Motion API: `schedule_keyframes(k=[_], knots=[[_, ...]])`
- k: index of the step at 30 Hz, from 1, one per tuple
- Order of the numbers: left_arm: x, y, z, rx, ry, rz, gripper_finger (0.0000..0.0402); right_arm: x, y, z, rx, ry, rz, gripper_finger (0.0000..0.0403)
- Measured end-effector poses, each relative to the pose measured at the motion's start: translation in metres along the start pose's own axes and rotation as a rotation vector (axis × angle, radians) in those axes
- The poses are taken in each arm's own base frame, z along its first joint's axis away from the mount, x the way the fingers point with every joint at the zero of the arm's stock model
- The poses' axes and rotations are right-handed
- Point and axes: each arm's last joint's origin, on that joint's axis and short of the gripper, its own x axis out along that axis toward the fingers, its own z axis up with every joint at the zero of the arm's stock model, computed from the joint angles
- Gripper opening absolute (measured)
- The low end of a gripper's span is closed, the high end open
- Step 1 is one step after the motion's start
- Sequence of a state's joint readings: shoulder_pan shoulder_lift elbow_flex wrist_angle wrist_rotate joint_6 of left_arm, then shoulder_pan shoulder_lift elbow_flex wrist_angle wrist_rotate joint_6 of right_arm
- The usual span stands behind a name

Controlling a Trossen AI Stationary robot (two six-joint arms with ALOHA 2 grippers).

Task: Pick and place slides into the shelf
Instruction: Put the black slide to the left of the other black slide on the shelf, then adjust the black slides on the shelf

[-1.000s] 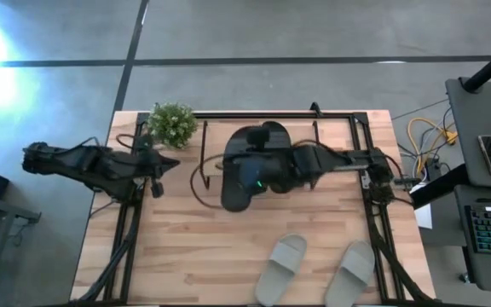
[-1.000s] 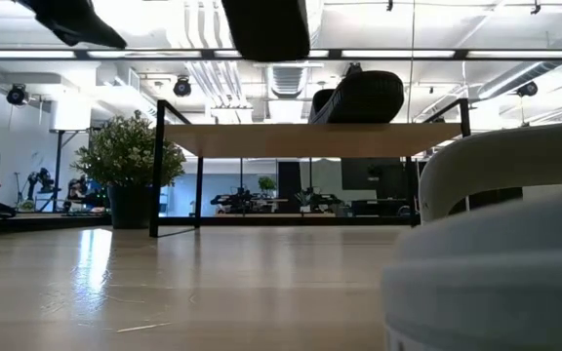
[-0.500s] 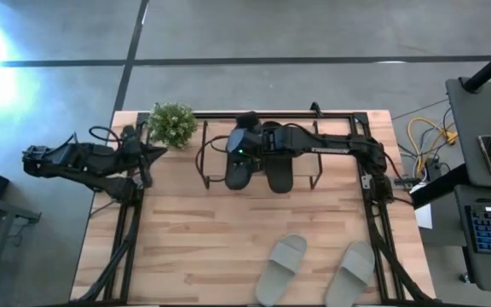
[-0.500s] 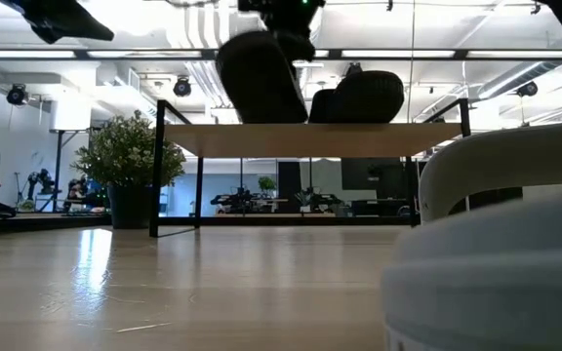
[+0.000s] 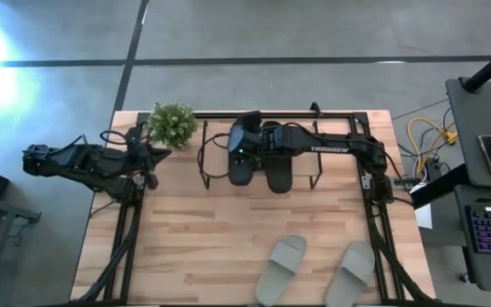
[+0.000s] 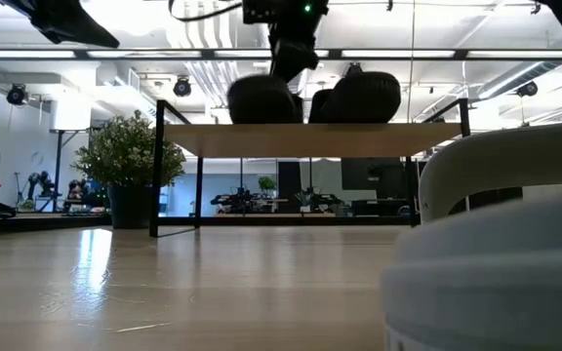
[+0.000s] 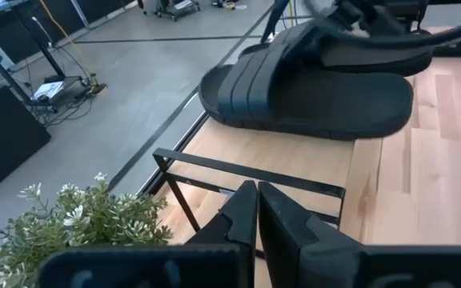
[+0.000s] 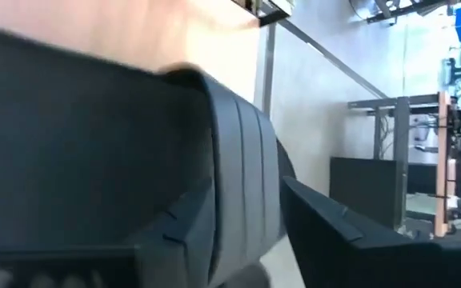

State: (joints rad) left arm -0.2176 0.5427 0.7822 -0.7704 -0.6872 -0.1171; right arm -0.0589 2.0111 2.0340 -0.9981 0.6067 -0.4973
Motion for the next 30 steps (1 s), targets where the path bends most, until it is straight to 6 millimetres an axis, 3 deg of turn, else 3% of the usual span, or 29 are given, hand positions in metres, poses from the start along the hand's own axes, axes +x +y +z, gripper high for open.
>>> schedule_keyframes(k=[7, 10, 14, 20, 23, 26, 30], knots=[[0.002, -0.002, 0.000, 0.000, 0.010, 0.000, 0.0000, -0.008, -0.001, -0.012, 0.014, 0.121, 0.009, 0.0174], [0.002, -0.002, 0.001, -0.058, 0.009, -0.017, 0.0000, -0.022, -0.005, -0.017, 0.112, 0.155, -0.009, 0.0175], [0.002, -0.005, 0.005, -0.191, -0.019, -0.078, 0.0000, -0.055, -0.021, -0.028, 0.388, 0.139, -0.033, 0.0175], [0.006, -0.011, 0.023, -0.226, -0.135, -0.130, 0.0000, -0.108, -0.042, -0.068, 1.002, 0.192, -0.079, 0.0149], [0.007, -0.013, 0.040, -0.229, -0.270, -0.141, 0.0000, -0.129, -0.047, -0.087, 1.267, 0.170, -0.010, 0.0122], [0.012, -0.017, 0.052, -0.217, -0.334, -0.147, 0.0000, -0.137, -0.045, -0.102, 1.385, 0.193, 0.014, 0.0091], [0.037, -0.018, 0.054, -0.196, -0.213, -0.137, 0.0000, -0.132, -0.032, -0.115, 1.441, 0.269, 0.034, 0.0045]])
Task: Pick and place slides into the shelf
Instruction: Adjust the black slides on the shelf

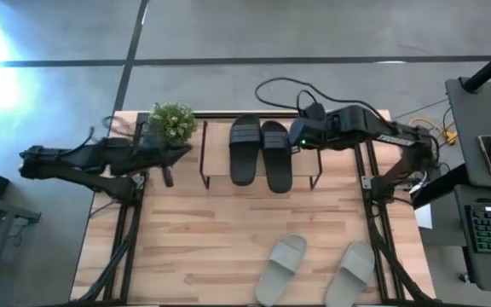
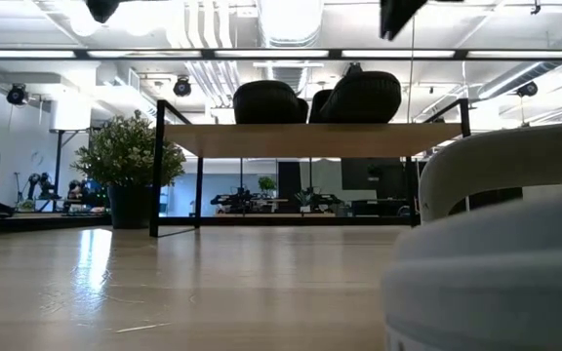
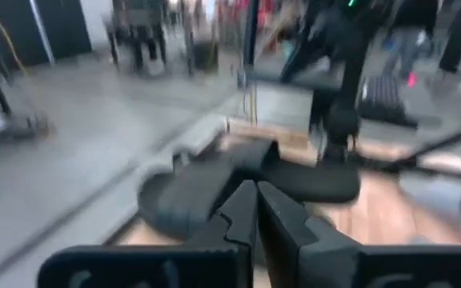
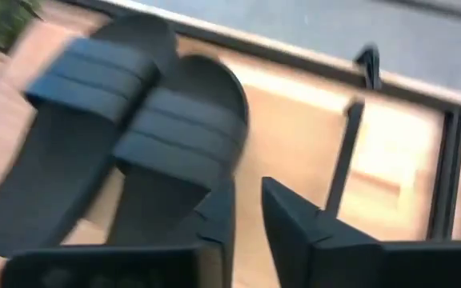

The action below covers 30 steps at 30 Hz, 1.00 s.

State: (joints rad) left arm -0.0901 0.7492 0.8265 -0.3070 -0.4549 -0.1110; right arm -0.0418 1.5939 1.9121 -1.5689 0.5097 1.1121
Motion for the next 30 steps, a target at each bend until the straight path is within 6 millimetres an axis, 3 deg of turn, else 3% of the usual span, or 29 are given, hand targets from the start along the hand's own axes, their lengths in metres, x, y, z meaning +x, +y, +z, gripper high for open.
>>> schedule_keyframes(k=[5, 9, 13, 19, 24, 30], knots=[[0.045, 0.016, -0.002, -0.174, 0.183, -0.164, 0.0000, 0.034, -0.005, -0.020, -0.001, 0.159, -0.093, 0.0012], [0.076, 0.040, 0.008, -0.316, 0.270, -0.154, 0.0000, 0.052, -0.006, -0.032, -0.020, 0.214, -0.155, 0.0011], [0.093, 0.062, 0.019, -0.298, 0.370, -0.068, 0.0000, 0.059, -0.007, -0.037, -0.041, 0.251, -0.175, 0.0011], [0.116, 0.073, 0.027, -0.198, 0.469, -0.056, 0.0000, 0.069, -0.003, -0.045, -0.110, 0.346, -0.160, 0.0011], [0.130, 0.074, 0.021, -0.185, 0.545, -0.053, 0.0000, 0.062, 0.005, -0.058, -0.179, 0.458, -0.081, 0.0011], [0.130, 0.074, 0.023, -0.161, 0.543, -0.054, 0.0000, 0.038, 0.011, -0.084, -0.184, 0.612, 0.027, 0.0011]])
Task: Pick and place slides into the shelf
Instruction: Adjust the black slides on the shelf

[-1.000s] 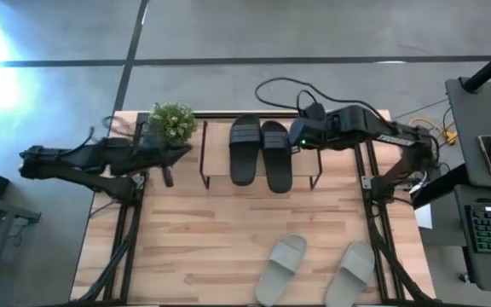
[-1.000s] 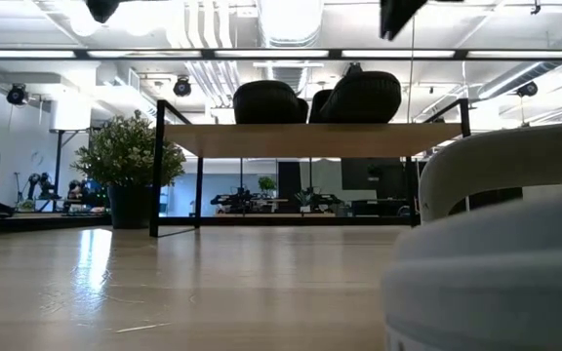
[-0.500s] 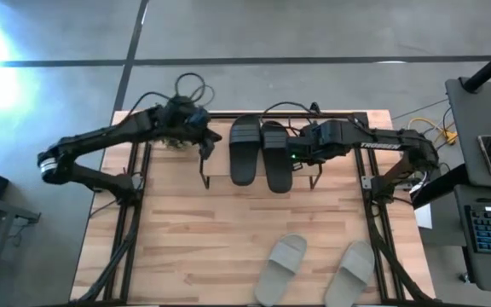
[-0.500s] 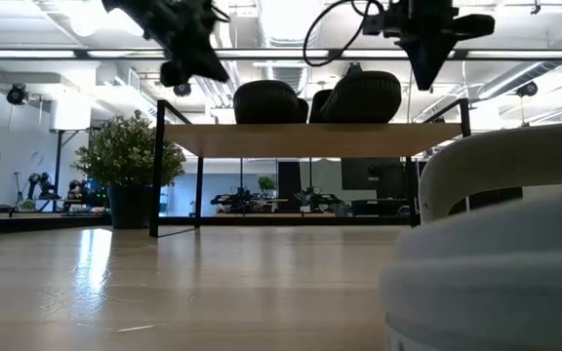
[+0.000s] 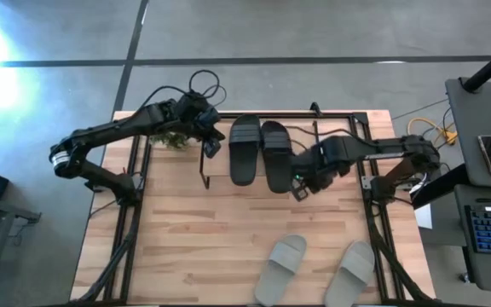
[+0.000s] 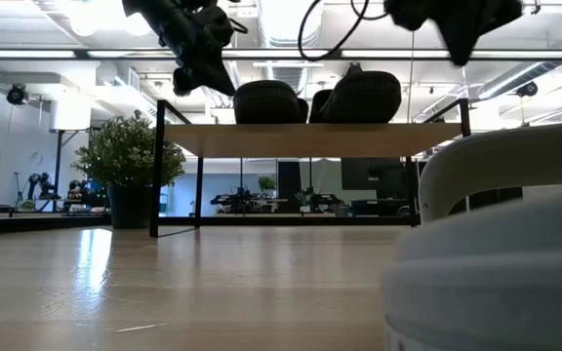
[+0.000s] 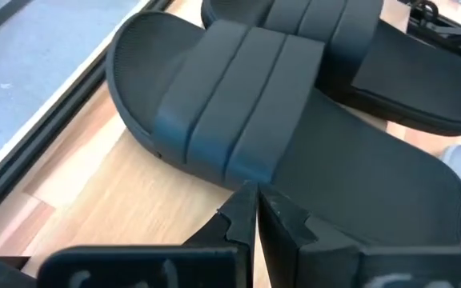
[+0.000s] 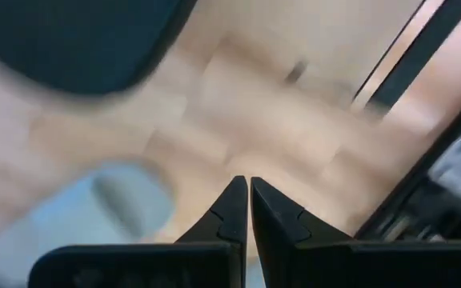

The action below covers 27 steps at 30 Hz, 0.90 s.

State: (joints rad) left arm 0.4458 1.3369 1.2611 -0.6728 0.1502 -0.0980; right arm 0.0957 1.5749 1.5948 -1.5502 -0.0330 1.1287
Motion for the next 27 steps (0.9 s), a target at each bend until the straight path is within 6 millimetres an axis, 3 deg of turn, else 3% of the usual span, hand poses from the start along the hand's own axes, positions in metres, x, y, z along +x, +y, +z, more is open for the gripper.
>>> schedule_keyframes(k=[4, 8, 18, 27], knots=[[0.003, 0.002, -0.001, 0.007, 0.008, 0.019, 0.0000, 0.002, 0.020, -0.013, -0.029, 0.006, 0.142, 0.0011], [0.014, 0.004, -0.001, 0.025, 0.031, 0.032, 0.0000, 0.002, 0.036, -0.010, -0.043, -0.067, 0.288, 0.0011], [0.039, 0.008, 0.004, 0.073, 0.055, 0.029, 0.0000, 0.014, 0.036, -0.005, 0.026, -0.106, 0.270, 0.0011], [0.032, 0.007, 0.005, 0.098, 0.036, 0.030, 0.0000, 0.047, 0.039, 0.001, 0.066, -0.115, 0.289, 0.0011]])
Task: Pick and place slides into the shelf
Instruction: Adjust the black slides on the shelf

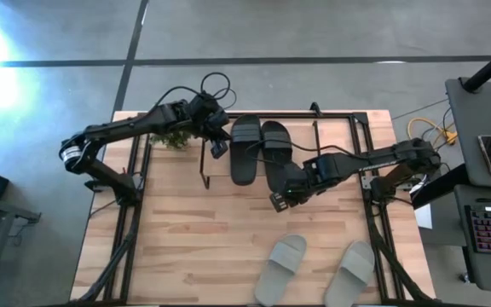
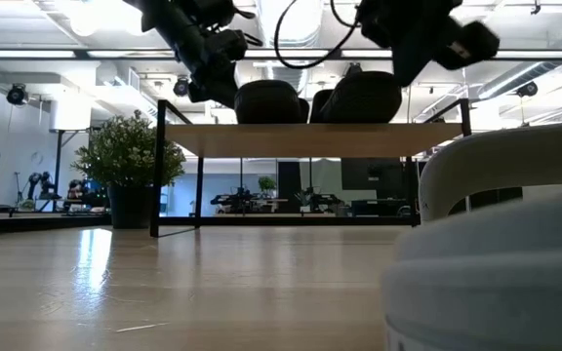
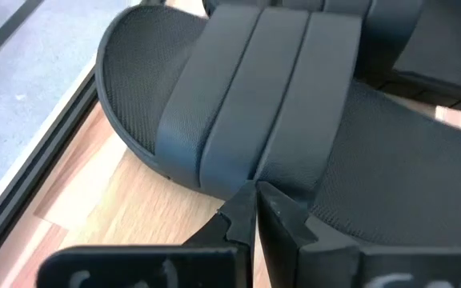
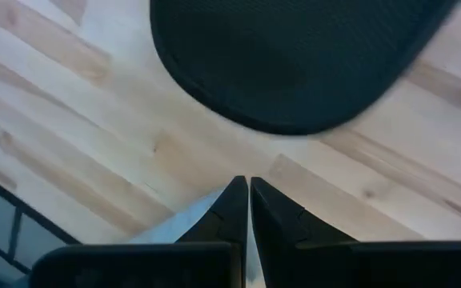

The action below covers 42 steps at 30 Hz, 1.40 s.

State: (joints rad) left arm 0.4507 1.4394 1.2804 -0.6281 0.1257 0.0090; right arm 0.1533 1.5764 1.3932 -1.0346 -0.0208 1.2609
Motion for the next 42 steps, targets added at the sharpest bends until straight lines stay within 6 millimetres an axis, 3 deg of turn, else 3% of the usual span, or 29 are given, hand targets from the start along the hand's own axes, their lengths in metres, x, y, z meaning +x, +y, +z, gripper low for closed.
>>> schedule_keyframes(k=[11, 21, 28, 33, 42], knots=[[0.001, 0.000, -0.004, -0.002, 0.010, 0.000, 0.0000, 0.000, -0.005, 0.022, 0.046, -0.176, -0.032, 0.0011], [0.000, 0.000, -0.008, 0.015, 0.039, 0.000, 0.0000, -0.002, -0.006, 0.028, 0.005, -0.170, -0.012, 0.0011], [-0.005, 0.000, -0.023, 0.011, 0.117, 0.002, 0.0000, -0.029, 0.004, 0.012, -0.111, -0.160, 0.063, 0.0011], [0.003, 0.001, -0.019, -0.008, 0.045, 0.003, 0.0000, -0.049, -0.011, 0.006, -0.064, -0.215, -0.020, 0.0011], [0.027, 0.004, -0.019, -0.014, 0.071, 0.002, 0.0000, -0.077, -0.033, -0.003, 0.014, -0.265, -0.048, 0.0011]])
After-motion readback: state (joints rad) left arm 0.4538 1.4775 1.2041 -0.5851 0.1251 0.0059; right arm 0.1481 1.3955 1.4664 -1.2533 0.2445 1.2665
